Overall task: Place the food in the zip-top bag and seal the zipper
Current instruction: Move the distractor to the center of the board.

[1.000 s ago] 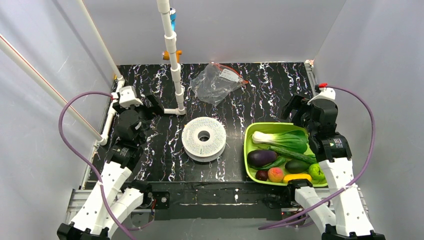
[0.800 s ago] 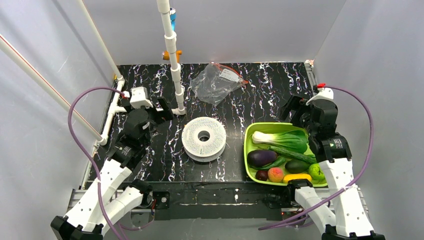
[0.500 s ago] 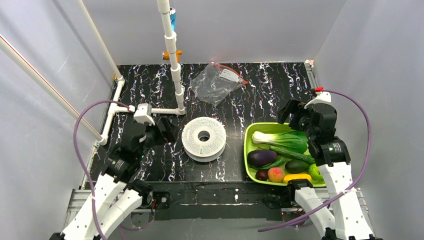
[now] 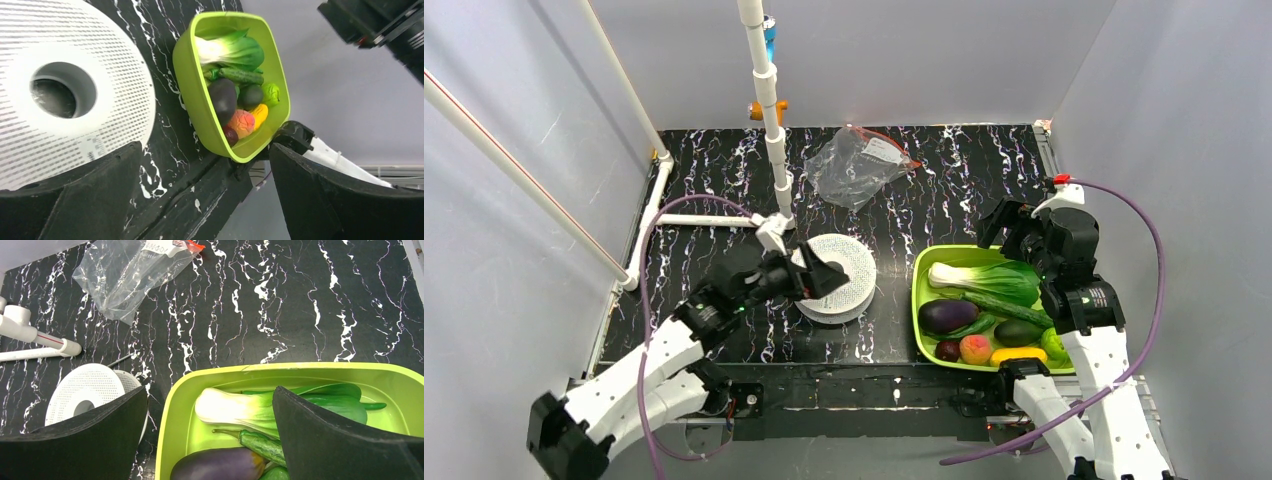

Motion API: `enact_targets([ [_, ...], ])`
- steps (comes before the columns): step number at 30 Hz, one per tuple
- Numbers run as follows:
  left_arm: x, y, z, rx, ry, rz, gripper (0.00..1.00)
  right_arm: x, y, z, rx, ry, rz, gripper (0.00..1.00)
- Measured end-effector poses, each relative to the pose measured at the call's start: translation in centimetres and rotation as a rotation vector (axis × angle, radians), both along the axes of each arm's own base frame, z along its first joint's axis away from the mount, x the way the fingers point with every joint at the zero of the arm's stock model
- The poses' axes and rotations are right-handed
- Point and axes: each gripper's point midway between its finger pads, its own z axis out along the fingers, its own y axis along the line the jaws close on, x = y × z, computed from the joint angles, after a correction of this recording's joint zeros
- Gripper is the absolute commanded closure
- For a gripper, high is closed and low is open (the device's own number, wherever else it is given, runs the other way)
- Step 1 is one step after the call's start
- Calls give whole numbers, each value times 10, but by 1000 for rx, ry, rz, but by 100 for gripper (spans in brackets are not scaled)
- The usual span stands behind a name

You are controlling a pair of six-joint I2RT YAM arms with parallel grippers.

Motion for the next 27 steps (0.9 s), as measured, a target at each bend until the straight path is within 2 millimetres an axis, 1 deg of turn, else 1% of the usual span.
enact_targets([
  [2, -5, -22, -7, 36, -2, -32, 1, 0, 0, 0, 0, -1, 0, 0],
  [5, -6, -61, -4, 101, -22, -58, 1, -1, 0, 1, 1, -3, -1, 0],
  [8, 11, -95, 1, 172, -6, -1, 0, -1, 0, 1, 2, -4, -1, 0],
  [10, 30, -112, -4, 223, 47, 86, 1, -1, 0, 1, 2, -2, -1, 0],
  [12, 46, -120, -17, 268, 101, 170, 0, -1, 0, -1, 1, 4, -2, 0],
  [14, 56, -124, -37, 318, 151, 232, 0, -2, -1, -2, -2, 8, -4, 0],
  [17, 66, -129, -68, 394, 215, 289, 0, -5, -3, -2, -7, 11, -13, 0],
  [19, 70, -137, -80, 423, 239, 296, 0, -7, -5, 0, -9, 3, -18, 0],
  [22, 80, -155, -87, 435, 248, 286, 1, -9, -6, 2, -11, -7, -21, 0],
  [25, 86, -170, -84, 434, 243, 269, 1, -10, -6, 3, -11, -11, -24, 0],
  [27, 91, -175, -80, 434, 245, 273, 1, -10, -6, 3, -11, -9, -24, 0],
])
